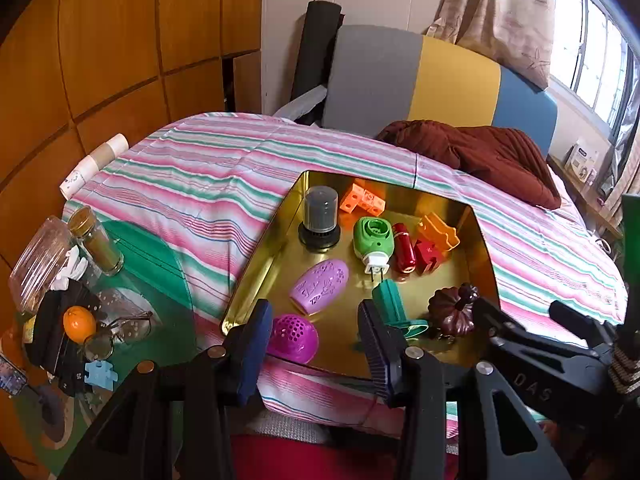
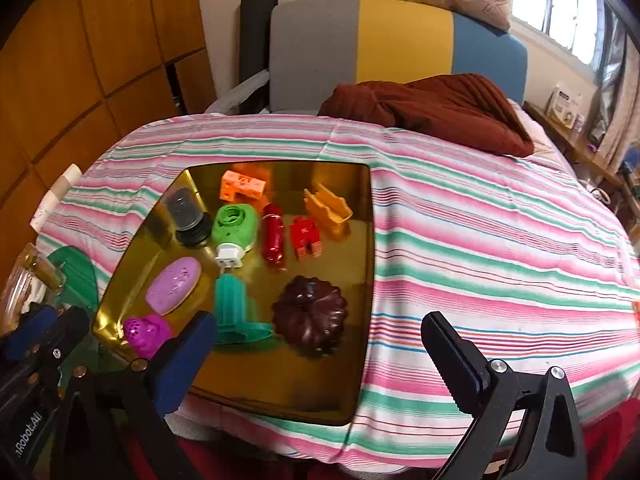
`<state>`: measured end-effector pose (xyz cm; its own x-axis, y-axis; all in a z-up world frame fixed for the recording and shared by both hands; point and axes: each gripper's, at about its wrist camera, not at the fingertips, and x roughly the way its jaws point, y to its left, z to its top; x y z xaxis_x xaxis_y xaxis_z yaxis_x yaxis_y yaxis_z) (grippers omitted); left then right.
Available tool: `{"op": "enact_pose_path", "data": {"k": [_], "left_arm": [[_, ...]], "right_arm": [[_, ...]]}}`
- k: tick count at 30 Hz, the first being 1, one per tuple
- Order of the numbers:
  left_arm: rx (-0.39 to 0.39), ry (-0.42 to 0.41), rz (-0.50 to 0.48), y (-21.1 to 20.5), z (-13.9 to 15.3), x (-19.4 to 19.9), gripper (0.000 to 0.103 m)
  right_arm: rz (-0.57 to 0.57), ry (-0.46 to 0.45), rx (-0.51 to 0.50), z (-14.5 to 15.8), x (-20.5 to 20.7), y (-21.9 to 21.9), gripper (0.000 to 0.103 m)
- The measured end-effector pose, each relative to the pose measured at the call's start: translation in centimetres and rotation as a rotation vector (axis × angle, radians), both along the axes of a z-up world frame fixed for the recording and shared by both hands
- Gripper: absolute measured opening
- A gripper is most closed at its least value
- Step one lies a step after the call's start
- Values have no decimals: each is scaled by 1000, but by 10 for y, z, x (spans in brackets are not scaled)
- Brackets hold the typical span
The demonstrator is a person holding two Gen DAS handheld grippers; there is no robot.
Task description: Organize rigid objects
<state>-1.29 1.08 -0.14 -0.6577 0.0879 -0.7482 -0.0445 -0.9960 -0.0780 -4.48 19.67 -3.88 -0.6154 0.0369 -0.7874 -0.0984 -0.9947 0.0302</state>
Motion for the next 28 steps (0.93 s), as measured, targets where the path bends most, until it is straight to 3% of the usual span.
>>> {"op": "enact_pose_path", "data": {"k": [28], "left_arm": [[-92,47,-27,20,-1,4,43]], "right_arm": [[-3,-8,-1,-6,-6,-2,103]]}}
